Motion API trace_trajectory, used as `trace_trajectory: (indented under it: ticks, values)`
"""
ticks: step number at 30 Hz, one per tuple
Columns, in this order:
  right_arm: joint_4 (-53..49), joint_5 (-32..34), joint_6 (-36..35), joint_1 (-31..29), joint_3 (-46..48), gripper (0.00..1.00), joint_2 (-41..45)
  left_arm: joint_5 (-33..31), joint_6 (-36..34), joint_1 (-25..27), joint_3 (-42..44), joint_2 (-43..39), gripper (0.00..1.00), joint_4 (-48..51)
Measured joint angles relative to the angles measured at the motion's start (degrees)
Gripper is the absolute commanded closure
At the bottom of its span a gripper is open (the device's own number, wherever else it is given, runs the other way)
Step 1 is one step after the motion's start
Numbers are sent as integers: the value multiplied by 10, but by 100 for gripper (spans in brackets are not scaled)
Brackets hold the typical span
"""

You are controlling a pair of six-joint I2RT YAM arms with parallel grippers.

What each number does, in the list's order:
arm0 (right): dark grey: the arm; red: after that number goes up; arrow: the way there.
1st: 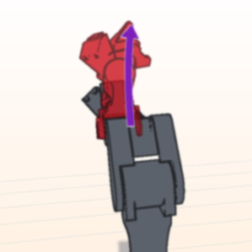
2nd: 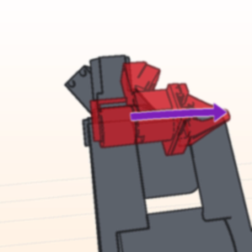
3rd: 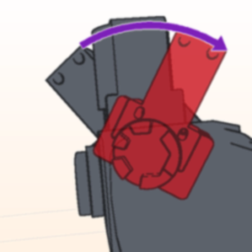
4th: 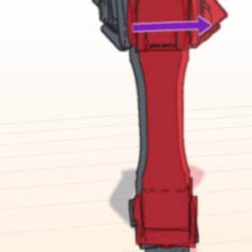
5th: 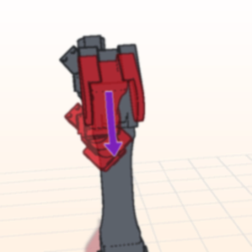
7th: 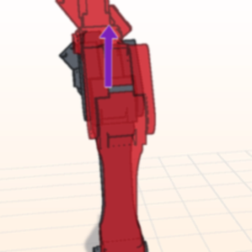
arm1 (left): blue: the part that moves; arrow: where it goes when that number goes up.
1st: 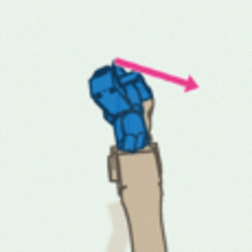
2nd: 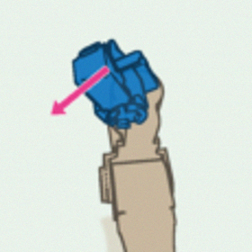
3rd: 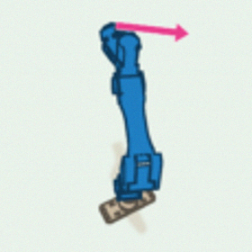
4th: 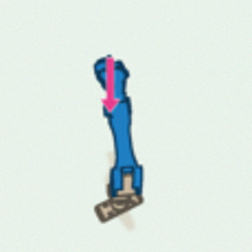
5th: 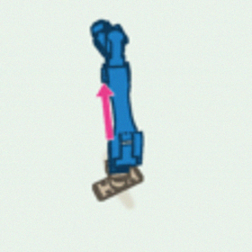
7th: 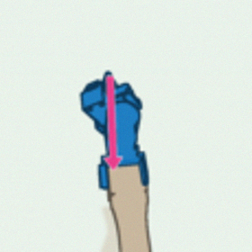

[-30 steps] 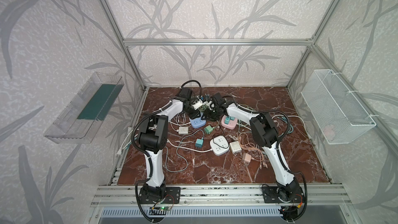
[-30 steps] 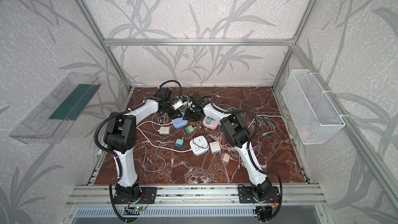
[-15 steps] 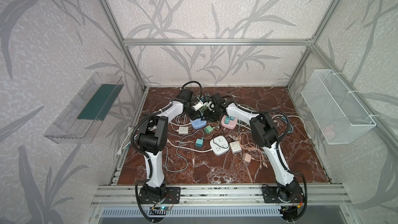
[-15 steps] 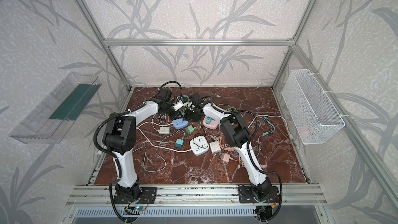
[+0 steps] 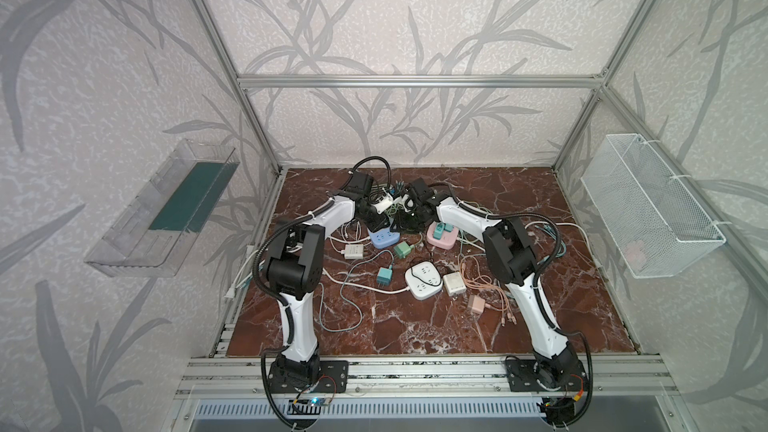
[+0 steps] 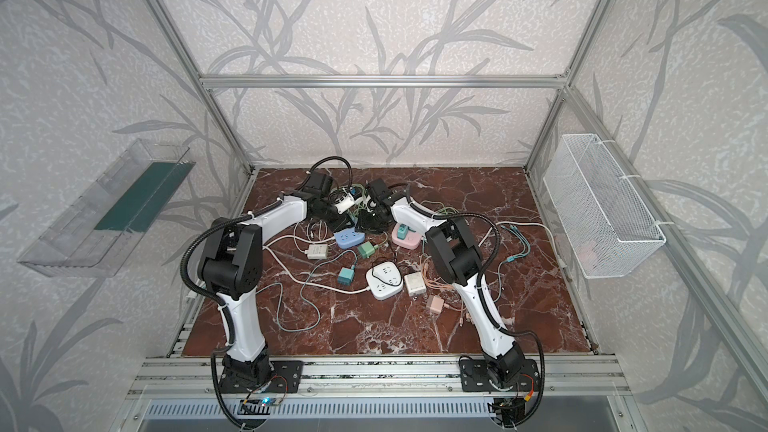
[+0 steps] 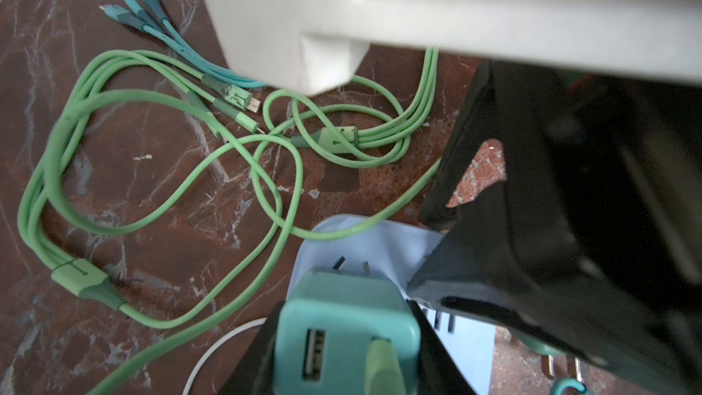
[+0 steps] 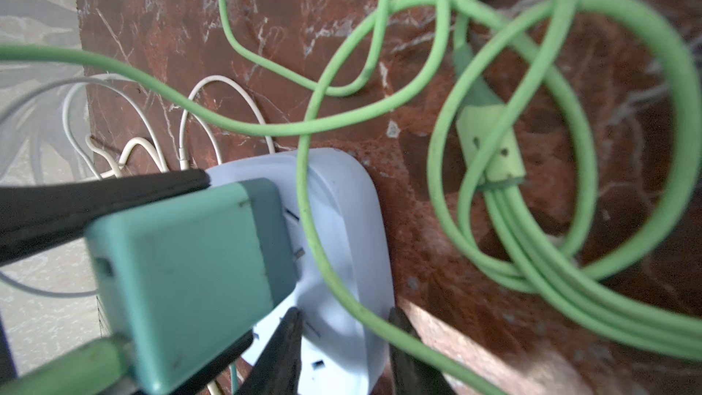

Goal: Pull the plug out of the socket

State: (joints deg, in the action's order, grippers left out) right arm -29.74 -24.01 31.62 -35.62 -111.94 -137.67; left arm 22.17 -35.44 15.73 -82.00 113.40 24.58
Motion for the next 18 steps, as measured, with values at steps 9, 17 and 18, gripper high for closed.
trace_trajectory:
  ticks: [9, 17, 18]
  values:
    - [-23, 9, -2, 0, -9, 62, 0, -6, -10, 8, 5, -4, 74, -5]
    - [-25, 8, -3, 0, -9, 61, 0, -12, -19, 9, 11, -10, 74, -4]
    - [-25, 8, -3, -1, -8, 61, 0, -15, -18, 9, 15, -13, 74, -8]
